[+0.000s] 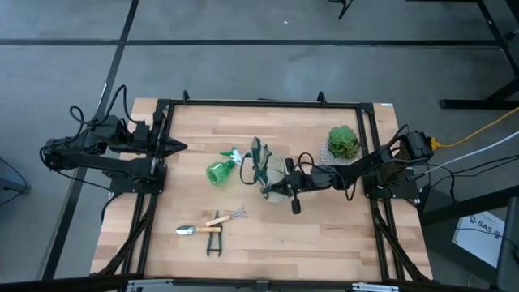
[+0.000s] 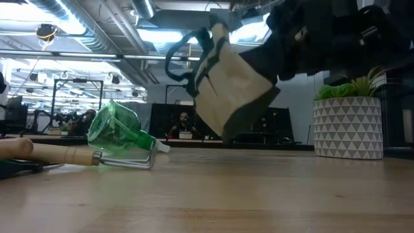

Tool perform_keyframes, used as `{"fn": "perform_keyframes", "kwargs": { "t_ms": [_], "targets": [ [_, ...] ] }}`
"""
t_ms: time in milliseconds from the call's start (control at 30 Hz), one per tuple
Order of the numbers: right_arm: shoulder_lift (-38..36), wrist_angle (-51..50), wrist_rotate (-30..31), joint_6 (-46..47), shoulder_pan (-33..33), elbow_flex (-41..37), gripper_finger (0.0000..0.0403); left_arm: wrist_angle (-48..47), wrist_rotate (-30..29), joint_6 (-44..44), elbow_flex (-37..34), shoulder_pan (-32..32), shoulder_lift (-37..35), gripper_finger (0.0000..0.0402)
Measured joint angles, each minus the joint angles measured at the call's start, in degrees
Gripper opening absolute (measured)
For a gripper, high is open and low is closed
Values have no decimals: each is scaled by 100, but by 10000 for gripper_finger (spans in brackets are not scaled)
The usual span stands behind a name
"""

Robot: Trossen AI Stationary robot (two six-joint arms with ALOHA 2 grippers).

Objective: Pick & Place Garden tools in Gardening bag
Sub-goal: Prepare the white gardening bag

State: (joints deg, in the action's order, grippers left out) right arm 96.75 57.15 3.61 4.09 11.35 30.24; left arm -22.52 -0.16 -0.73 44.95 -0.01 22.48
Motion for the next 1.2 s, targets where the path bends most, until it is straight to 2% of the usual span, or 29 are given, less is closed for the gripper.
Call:
{"fn": "perform_keyframes", "kwargs": {
  "t_ms": [233,567,700,1033,1200],
  "targets": [
    [534,370,579,138,0,-2,3,0,0,0,0,0,0,6],
    [719,721,596,328,0,0,20,0,0,1,0,0,0,6],
    [719,751,834,428,0,0,28,0,0,2,0,0,-2,6],
    [722,1359,820,134,-45,4,31,0,0,0,0,0,0,6],
    [722,1202,787,564,-44,4,33,0,0,0,0,0,-2,6]
  ]
}}
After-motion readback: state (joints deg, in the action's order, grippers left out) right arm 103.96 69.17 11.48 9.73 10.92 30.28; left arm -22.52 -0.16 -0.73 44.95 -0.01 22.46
